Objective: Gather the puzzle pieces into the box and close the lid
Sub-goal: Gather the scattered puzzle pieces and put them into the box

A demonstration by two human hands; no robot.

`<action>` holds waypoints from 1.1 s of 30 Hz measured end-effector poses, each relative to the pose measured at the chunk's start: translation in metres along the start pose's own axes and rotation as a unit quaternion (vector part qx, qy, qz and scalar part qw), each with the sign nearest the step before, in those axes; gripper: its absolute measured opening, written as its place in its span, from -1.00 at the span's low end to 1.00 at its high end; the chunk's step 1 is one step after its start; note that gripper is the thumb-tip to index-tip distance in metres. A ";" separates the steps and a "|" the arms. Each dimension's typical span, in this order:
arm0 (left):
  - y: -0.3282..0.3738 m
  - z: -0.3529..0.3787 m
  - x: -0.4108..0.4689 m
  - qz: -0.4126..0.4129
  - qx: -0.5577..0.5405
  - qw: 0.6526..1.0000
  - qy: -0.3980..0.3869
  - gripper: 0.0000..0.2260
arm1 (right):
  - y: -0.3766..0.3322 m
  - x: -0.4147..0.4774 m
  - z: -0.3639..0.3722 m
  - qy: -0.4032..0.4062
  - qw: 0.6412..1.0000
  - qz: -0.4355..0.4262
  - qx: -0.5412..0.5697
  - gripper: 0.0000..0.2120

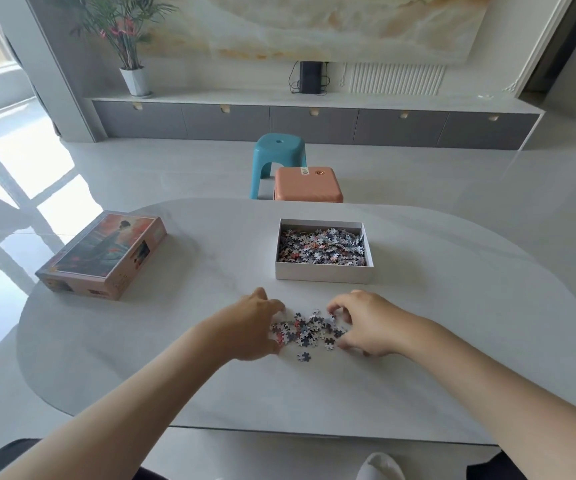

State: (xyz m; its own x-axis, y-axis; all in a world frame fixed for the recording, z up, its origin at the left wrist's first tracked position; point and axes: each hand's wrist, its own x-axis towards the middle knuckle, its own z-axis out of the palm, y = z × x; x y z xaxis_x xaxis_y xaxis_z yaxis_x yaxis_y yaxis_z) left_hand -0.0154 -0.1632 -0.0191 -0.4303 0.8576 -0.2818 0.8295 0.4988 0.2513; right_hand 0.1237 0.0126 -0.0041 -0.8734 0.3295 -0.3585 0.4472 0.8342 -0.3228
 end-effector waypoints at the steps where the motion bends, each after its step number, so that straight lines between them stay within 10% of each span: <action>1: 0.003 0.002 0.002 0.016 -0.023 0.999 0.017 -0.47 | -0.002 0.003 0.003 0.017 1.000 -0.013 0.015 -0.48; 33: 0.028 -0.032 0.067 0.003 -0.300 0.926 0.228 -0.89 | -0.010 0.037 -0.039 0.222 0.949 -0.027 0.221 -0.89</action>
State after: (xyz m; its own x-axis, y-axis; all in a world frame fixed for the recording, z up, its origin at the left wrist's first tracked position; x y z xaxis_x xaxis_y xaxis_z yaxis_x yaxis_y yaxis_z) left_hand -0.0323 -0.0874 -0.0017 -0.6455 0.7563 0.1065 0.5438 0.3573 0.7593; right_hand 0.0793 0.0342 0.0202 -0.8487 0.5272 0.0423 0.3502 0.6201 -0.7020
